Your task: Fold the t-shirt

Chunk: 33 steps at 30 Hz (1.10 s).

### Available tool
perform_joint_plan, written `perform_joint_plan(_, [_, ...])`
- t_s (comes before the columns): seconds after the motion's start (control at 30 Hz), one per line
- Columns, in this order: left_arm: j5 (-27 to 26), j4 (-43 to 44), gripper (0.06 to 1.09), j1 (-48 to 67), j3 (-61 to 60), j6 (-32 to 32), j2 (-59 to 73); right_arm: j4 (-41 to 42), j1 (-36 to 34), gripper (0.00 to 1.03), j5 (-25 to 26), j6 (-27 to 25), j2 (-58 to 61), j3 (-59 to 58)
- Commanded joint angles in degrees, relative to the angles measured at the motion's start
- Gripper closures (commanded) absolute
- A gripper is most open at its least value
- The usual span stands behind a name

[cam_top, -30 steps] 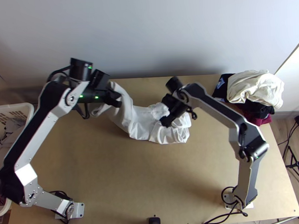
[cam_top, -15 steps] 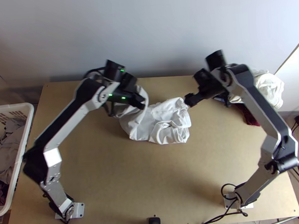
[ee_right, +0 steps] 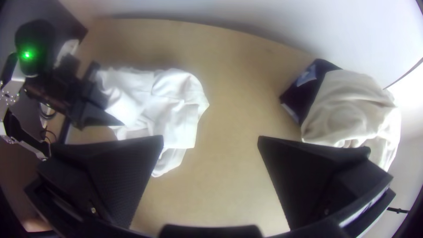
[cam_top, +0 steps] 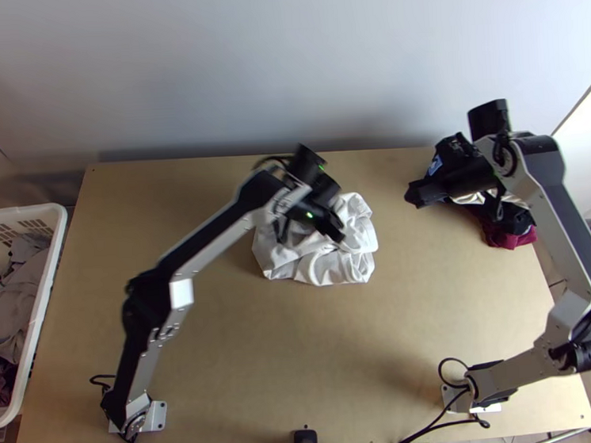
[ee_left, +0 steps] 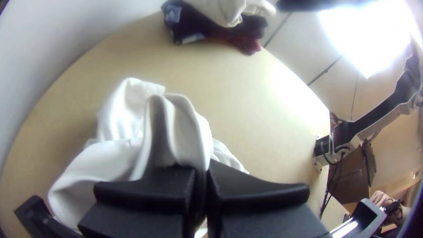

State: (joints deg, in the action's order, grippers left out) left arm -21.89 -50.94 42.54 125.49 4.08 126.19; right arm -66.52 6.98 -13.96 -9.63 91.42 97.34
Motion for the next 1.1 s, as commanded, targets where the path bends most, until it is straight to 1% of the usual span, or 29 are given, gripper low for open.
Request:
perform_joint_plan(0.0, [-0.43, -0.39, 1.05, 3.86, 2.48, 0.49, 8.02, -0.01, -1.97, 0.03, -0.11, -0.04, -1.86, -2.86])
perform_joint_plan(0.17, [-0.43, 0.05, 1.05, 5.62, 2.48, 0.32, 11.36, 0.25, -1.36, 0.03, -0.63, -0.04, -1.94, -4.62])
perform_joint_plan(0.2, [-0.43, 0.05, 0.99, 5.71, 2.57, 0.32, 11.80, 0.43, -1.27, 0.03, -0.72, -0.04, -1.94, -4.79])
perform_joint_plan(0.27, [-0.52, 0.22, 0.74, 5.71, 3.00, 0.23, 11.80, 0.60, -1.09, 0.03, -1.07, -0.04, -1.94, -5.32])
perform_joint_plan(0.3, [-0.43, 0.22, 0.59, 5.62, 3.36, -0.03, 11.45, 0.69, -1.09, 0.03, -1.07, -0.04, -1.94, -5.76])
perform_joint_plan(0.33, [-0.43, 0.14, 0.47, 5.44, 3.62, -0.30, 10.83, 0.78, -1.09, 0.03, -1.16, -0.04, -1.94, -6.11])
perform_joint_plan(0.47, [-0.52, -0.21, 0.31, 3.16, 3.62, -0.47, 5.29, 1.75, -1.09, 0.03, -1.34, -0.48, -1.86, -7.43])
perform_joint_plan(0.57, [-0.52, -1.88, 0.25, -0.36, 3.44, -1.26, -1.30, 2.89, -0.13, 0.03, -1.60, -0.74, -1.24, -7.69])
perform_joint_plan(0.7, [-0.87, -4.43, 0.25, -4.66, 1.95, -1.26, -8.51, 3.15, 2.60, 0.03, -1.60, -1.97, 0.34, -6.99])
perform_joint_plan(0.83, [-0.96, -9.88, 0.24, -10.20, -0.86, -0.56, -15.54, 3.15, 7.69, 0.03, -1.60, -2.94, 2.54, -5.23])
perform_joint_plan(1.0, [-1.05, -9.97, 0.23, -16.97, -9.92, -0.38, -24.15, 3.15, 15.69, 0.03, -1.60, -4.70, 5.26, -2.42])
perform_joint_plan(1.07, [-0.96, -9.71, 0.21, -19.08, -13.43, -0.38, -26.61, 3.06, 17.89, 0.03, -1.60, -5.40, 6.76, -0.75])
